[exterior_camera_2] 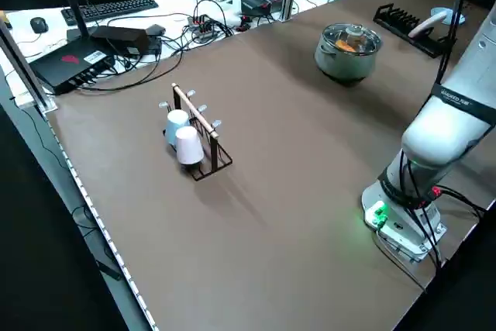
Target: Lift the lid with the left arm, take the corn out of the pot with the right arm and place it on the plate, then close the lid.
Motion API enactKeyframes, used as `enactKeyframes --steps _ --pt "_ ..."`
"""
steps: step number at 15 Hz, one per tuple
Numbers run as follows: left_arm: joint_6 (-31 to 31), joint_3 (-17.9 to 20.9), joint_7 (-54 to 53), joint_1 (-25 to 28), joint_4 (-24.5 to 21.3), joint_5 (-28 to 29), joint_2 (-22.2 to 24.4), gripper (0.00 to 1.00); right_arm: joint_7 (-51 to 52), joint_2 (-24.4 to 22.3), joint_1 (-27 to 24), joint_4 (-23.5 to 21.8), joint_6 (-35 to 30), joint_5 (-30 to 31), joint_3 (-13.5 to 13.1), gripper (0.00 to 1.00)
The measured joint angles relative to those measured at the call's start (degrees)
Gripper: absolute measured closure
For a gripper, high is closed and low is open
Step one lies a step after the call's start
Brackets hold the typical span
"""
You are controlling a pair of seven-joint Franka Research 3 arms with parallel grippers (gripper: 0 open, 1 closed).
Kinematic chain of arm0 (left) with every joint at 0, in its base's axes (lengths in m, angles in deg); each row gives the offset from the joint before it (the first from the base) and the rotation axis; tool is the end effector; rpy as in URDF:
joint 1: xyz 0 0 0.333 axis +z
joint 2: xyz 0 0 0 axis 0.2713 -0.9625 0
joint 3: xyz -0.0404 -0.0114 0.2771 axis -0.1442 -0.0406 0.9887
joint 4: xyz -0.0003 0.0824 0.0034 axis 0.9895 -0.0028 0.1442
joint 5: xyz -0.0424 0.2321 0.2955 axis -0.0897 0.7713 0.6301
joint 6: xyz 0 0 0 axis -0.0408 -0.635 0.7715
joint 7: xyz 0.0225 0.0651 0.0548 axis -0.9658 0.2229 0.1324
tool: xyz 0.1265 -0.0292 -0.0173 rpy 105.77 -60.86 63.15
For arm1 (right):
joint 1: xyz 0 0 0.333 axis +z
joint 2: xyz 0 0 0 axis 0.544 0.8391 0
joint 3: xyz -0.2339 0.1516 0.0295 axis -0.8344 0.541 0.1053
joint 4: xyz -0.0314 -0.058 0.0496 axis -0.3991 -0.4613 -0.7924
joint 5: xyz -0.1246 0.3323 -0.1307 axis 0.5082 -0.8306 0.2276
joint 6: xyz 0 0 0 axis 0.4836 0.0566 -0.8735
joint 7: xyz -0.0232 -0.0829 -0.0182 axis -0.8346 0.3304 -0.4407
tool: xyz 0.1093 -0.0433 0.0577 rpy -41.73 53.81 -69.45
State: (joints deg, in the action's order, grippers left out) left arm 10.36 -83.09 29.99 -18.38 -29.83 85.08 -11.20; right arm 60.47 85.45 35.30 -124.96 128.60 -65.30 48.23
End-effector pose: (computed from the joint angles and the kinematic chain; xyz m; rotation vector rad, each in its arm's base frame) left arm 0.5218 -0.1059 0.5848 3.1301 -0.1219 -0.1350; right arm 0.5453 -0.0131 0.5286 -3.0701 -0.1964 0.0698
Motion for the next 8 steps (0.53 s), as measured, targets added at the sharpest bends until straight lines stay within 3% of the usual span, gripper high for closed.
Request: enactKeyframes --steps 4,8 --pt "1.06 -2.06 3.29 -4.09 -0.31 -0.02 -2.54 0.00 0.00 -0.01 -0.05 0.06 0.06 0.01 -0.12 0.00" --pt "5.72 -2.59 9.85 -13.27 -0.55 -0.05 -8.15 0.00 0.00 -0.02 -0.13 0.16 0.15 0.00 -0.21 0.00"
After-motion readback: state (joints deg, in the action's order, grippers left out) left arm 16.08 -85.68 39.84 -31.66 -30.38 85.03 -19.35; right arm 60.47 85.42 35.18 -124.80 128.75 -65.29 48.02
